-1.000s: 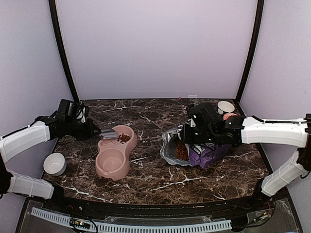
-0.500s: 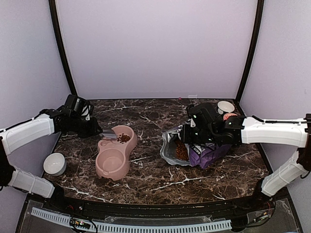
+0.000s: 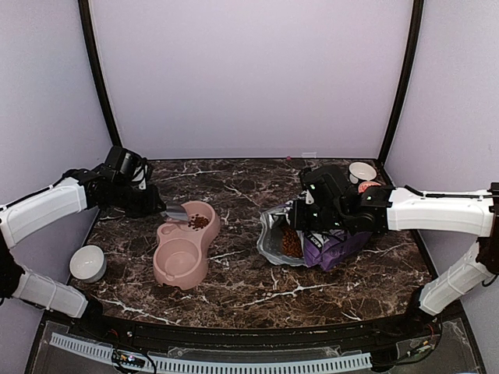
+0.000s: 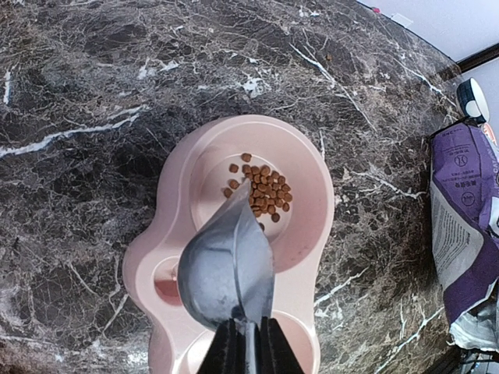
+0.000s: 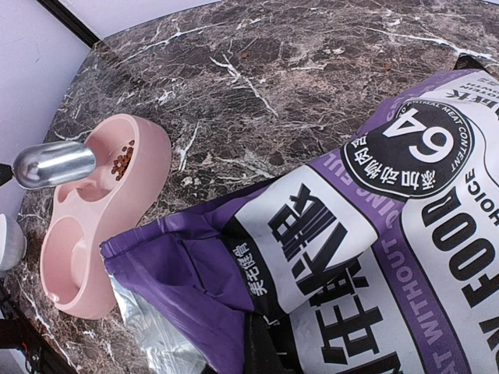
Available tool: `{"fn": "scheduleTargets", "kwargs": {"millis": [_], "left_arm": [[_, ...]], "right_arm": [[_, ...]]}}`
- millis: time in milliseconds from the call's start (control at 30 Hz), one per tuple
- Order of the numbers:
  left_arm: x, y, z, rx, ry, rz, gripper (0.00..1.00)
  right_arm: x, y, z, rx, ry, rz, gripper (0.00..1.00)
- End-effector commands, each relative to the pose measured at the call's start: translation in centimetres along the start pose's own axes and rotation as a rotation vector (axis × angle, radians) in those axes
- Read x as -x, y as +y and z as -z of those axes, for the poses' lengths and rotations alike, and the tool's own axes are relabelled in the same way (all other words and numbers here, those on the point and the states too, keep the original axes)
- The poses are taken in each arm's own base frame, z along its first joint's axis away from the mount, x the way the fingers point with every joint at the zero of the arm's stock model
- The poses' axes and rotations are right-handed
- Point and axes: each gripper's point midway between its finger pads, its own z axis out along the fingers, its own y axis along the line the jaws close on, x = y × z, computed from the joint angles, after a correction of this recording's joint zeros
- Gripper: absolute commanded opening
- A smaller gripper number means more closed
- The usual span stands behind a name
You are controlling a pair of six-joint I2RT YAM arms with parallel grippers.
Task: Serve the pet food
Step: Insert the spatula into the pet food bag.
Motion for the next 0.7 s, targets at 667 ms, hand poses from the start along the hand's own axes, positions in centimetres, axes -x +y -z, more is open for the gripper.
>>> {"fn": "scheduleTargets", "kwargs": {"millis": [667], "left_arm": [[-3.8,-8.3,6.4,-0.524,-0.053,-0.110,0.00]], "right_arm": [[1.4,-1.5,0.2,-0.045,-0.055,-0.036,0.00]]}}
